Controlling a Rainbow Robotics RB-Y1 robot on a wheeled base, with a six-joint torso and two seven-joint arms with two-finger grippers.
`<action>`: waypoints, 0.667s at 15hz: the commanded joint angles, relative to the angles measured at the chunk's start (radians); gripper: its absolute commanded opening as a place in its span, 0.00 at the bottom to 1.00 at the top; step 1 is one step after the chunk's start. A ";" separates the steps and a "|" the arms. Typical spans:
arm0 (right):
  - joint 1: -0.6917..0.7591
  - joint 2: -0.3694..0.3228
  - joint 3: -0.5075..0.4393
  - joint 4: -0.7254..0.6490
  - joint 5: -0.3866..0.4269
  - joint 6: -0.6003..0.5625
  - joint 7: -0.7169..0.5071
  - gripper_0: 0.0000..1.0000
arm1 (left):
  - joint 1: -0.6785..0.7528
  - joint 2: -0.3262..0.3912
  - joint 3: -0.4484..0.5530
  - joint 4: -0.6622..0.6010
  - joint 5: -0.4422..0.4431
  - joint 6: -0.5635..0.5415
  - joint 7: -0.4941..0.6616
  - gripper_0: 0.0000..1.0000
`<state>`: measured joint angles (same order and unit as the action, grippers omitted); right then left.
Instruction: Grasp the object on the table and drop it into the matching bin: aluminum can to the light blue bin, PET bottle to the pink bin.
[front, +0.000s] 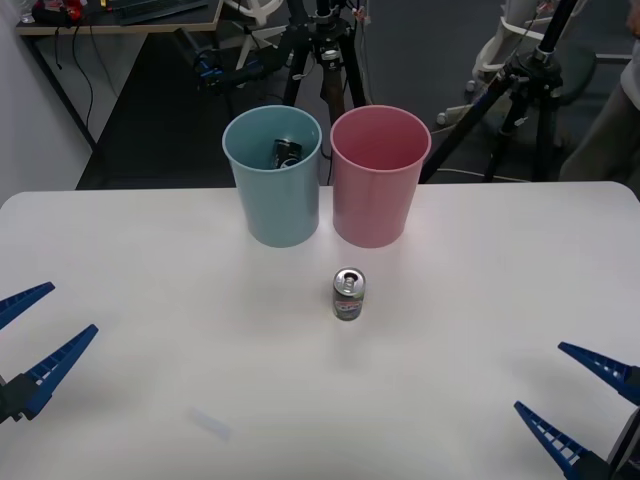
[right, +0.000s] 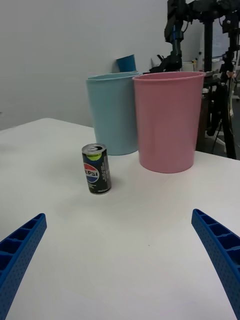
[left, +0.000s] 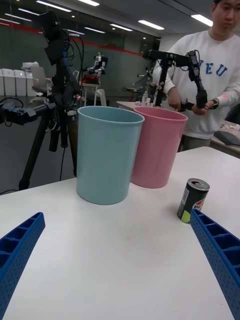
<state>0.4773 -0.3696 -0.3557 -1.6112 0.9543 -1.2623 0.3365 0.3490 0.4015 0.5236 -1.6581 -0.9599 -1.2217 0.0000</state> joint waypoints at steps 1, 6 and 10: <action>-0.017 0.000 0.049 0.048 0.000 -0.002 0.072 1.00 | 0.000 0.000 0.000 0.000 0.000 0.000 0.000 1.00; -0.034 0.018 0.112 0.062 0.001 0.027 0.092 1.00 | 0.000 0.000 0.000 0.000 0.000 0.000 0.000 1.00; -0.078 0.090 0.115 0.063 0.074 0.061 0.096 1.00 | 0.000 0.000 0.000 0.000 0.000 0.000 0.000 1.00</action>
<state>0.4068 -0.2916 -0.2419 -1.5479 1.0146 -1.2104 0.4325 0.3490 0.4014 0.5236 -1.6581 -0.9599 -1.2217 0.0000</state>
